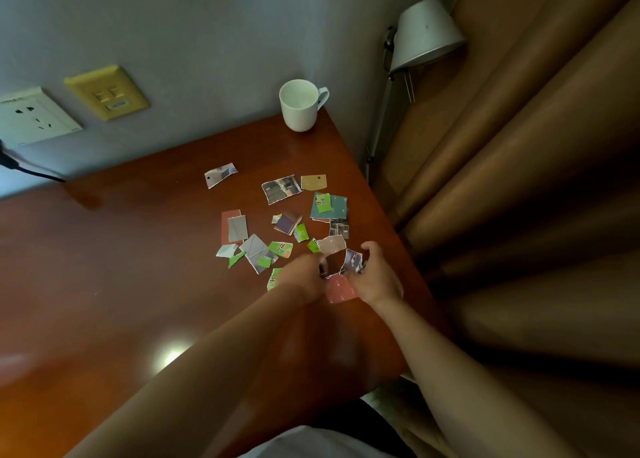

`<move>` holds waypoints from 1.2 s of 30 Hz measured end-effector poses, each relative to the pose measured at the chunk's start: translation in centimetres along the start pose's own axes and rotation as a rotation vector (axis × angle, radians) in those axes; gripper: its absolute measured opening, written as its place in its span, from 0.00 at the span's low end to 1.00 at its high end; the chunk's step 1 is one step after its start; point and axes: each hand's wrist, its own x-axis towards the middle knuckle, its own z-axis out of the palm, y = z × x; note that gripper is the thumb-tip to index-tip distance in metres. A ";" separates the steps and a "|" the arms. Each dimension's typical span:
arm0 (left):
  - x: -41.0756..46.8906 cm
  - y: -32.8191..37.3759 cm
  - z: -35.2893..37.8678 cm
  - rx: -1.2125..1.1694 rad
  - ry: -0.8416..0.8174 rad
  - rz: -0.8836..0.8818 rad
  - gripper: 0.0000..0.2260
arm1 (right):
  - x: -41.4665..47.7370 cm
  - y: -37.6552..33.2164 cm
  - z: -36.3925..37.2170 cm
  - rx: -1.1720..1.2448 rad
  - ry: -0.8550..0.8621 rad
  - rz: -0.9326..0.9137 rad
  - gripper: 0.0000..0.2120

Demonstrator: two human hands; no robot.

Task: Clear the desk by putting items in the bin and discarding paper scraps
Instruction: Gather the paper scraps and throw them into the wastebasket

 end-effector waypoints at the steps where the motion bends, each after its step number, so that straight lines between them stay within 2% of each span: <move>1: 0.1 0.0 0.0 -0.001 -0.002 0.007 0.05 | 0.1 -0.1 0.1 -0.034 0.000 -0.011 0.24; 4: 0.2 -0.2 0.2 0.011 0.004 0.008 0.05 | 0.5 -0.4 0.2 -0.110 0.007 -0.016 0.16; 10: 0.4 -0.4 0.5 -0.005 0.022 0.000 0.05 | 1.0 -0.7 -0.5 -0.170 0.012 -0.005 0.13; 13: 0.3 -0.3 0.3 -0.054 -0.003 -0.001 0.05 | 1.0 -0.4 -0.3 -0.094 -0.033 -0.012 0.10; 18: -0.5 0.1 -0.7 -0.521 0.071 -0.188 0.03 | -0.3 -1.8 -0.8 0.552 -0.097 0.125 0.03; 22: -2.3 -0.1 -2.0 -0.888 0.122 -0.294 0.08 | -1.1 -3.4 -1.3 0.873 -0.214 0.199 0.07; 25: -4.0 -1.4 -2.6 -1.107 0.168 -0.328 0.08 | -2.2 -5.2 -0.8 1.005 -0.381 0.175 0.06; 28: -6.3 -3.3 -3.3 -1.250 0.282 -0.344 0.07 | -3.5 -7.7 0.6 1.092 -0.522 0.118 0.08; 34: -12.2 -8.6 -5.9 -1.498 0.503 -0.401 0.10 | -7.5 -13.9 5.4 1.020 -0.770 0.068 0.10; 36: -14.7 -11.0 -6.6 -1.557 0.581 -0.429 0.11 | -9.5 -16.1 7.4 0.965 -0.849 0.036 0.15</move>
